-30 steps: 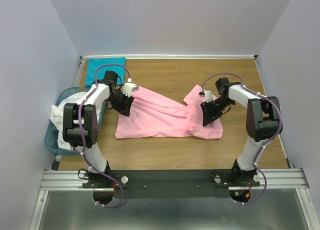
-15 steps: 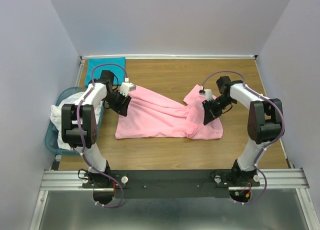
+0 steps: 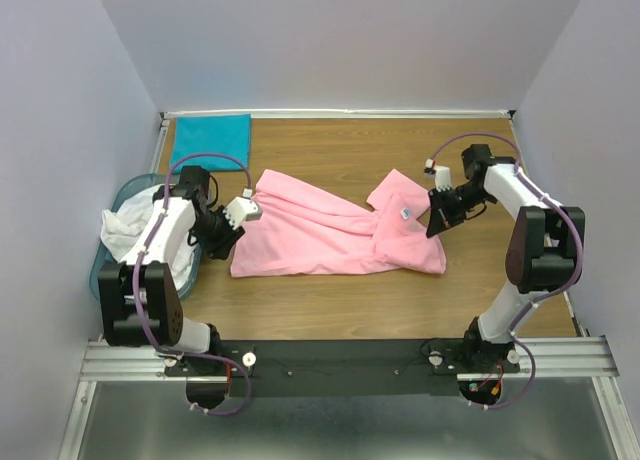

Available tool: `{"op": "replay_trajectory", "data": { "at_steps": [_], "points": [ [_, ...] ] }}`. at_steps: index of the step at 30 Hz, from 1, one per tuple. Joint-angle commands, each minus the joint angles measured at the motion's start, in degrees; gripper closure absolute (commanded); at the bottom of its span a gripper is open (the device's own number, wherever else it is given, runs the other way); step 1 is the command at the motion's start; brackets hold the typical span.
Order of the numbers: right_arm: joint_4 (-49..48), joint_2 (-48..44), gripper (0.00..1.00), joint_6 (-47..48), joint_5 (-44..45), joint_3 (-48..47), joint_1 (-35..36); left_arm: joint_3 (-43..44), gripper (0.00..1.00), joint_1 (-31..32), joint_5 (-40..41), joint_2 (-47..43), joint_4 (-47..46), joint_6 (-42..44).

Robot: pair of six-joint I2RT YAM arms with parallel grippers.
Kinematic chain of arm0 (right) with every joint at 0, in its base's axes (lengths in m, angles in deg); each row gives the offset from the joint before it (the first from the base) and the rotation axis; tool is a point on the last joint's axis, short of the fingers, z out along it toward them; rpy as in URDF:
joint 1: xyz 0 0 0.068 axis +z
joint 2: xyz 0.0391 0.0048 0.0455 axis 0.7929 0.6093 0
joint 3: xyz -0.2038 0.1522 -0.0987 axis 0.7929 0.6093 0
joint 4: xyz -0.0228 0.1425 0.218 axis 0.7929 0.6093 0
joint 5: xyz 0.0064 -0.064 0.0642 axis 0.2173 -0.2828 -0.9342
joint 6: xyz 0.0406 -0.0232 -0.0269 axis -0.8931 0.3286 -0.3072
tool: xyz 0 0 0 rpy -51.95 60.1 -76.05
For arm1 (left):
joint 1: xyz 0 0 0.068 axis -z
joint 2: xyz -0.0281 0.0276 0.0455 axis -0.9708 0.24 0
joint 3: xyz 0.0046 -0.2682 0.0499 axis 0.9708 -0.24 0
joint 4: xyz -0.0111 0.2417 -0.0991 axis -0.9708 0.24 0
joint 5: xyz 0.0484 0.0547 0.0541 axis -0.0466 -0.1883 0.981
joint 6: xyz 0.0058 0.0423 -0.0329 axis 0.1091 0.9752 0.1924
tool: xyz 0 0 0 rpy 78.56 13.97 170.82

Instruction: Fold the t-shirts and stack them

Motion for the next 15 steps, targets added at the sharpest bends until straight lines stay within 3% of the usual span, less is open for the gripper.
{"op": "replay_trajectory", "data": {
  "at_steps": [1,5,15],
  "points": [
    [0.7,-2.2,1.00,0.8,2.0,-2.7,-3.0,-5.1,0.53,0.3,6.4,-3.7,1.6,9.7],
    [0.7,-2.4,1.00,0.9,2.7,-1.9,-3.4,-8.4,0.52,2.0,6.0,-4.6,1.2,11.9],
    [1.1,-2.2,1.00,0.2,3.1,-2.2,-4.3,-17.8,0.51,13.4,7.3,-12.9,-3.5,14.2]
  ]
}}
